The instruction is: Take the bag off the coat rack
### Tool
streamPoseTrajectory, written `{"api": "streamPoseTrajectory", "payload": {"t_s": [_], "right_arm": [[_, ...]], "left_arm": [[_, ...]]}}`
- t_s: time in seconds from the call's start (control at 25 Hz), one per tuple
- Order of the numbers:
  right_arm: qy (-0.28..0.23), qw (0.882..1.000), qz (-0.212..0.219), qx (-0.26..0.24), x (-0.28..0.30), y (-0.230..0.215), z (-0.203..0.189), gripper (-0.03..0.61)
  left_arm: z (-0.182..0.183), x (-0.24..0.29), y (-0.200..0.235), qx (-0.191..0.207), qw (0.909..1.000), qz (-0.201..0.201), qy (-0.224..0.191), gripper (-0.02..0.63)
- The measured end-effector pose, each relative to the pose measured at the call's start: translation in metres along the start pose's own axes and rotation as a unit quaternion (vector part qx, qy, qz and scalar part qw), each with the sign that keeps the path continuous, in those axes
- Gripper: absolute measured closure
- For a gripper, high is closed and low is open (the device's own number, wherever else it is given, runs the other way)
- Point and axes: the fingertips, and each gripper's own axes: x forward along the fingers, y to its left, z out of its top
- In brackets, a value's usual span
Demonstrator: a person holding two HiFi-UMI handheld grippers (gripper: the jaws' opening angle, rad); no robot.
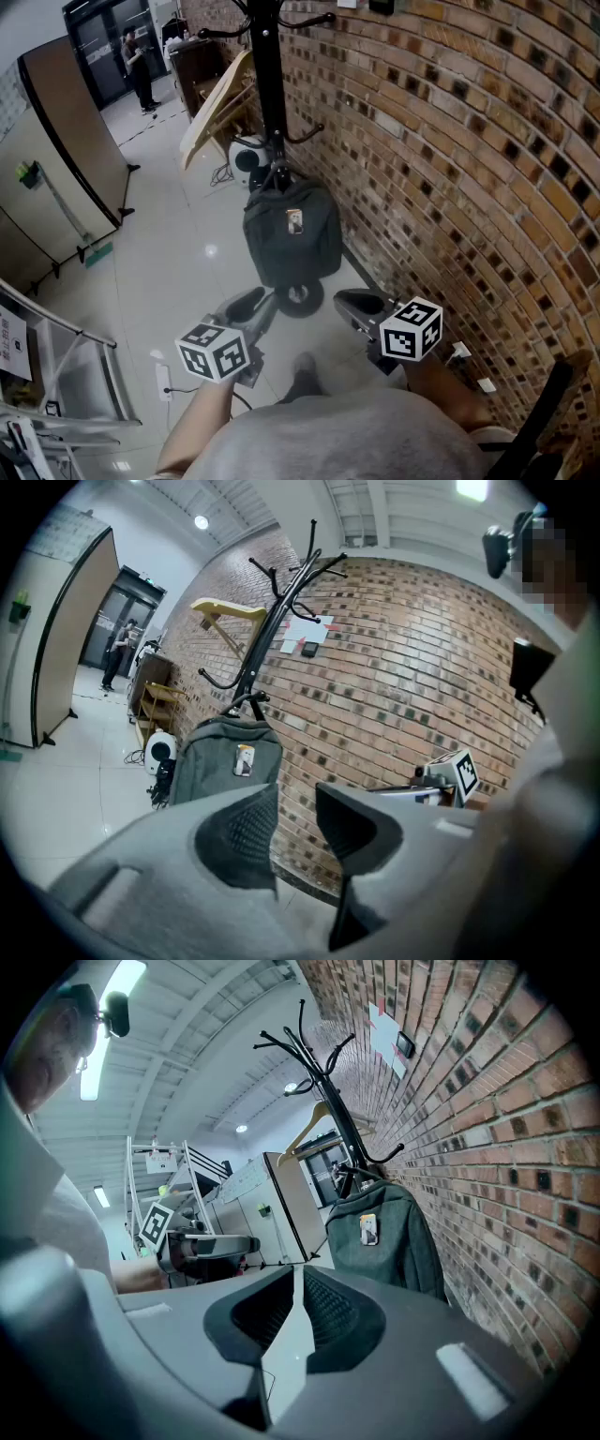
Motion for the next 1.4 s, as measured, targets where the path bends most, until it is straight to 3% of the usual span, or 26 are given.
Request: {"api": "streamPoseTrajectory", "payload": {"t_s": [0.2, 0.4, 0.56, 0.84, 1.2, 1.32, 1.4], "right_arm": [[-0.006, 0.999, -0.037, 0.009, 0.046, -0.066, 0.048, 0.463], [-0.013, 0.997, -0.069, 0.013, 0.088, -0.125, 0.09, 0.409], [-0.01, 0.997, -0.08, 0.018, 0.113, -0.161, 0.109, 0.358], [0.019, 0.997, -0.079, -0.013, 0.15, -0.2, 0.117, 0.231], [0.075, 0.995, -0.063, -0.032, 0.176, -0.214, 0.092, 0.167], [0.078, 0.994, -0.07, -0.037, 0.184, -0.219, 0.084, 0.167], [0.073, 0.993, -0.079, -0.043, 0.185, -0.222, 0.082, 0.181]], "left_arm": [[0.043, 0.043, 0.073, 0.02, 0.9995, 0.026, 0.004, 0.362], [0.076, 0.088, 0.136, 0.028, 0.9985, 0.044, 0.015, 0.312], [0.084, 0.116, 0.168, 0.03, 0.9986, 0.025, 0.037, 0.279], [0.071, 0.146, 0.196, 0.043, 0.9943, -0.011, 0.097, 0.185], [0.055, 0.157, 0.203, 0.016, 0.9909, -0.048, 0.124, 0.183], [0.045, 0.16, 0.201, 0.04, 0.9875, -0.051, 0.143, 0.184], [0.044, 0.164, 0.202, 0.035, 0.9888, -0.047, 0.137, 0.186]]}}
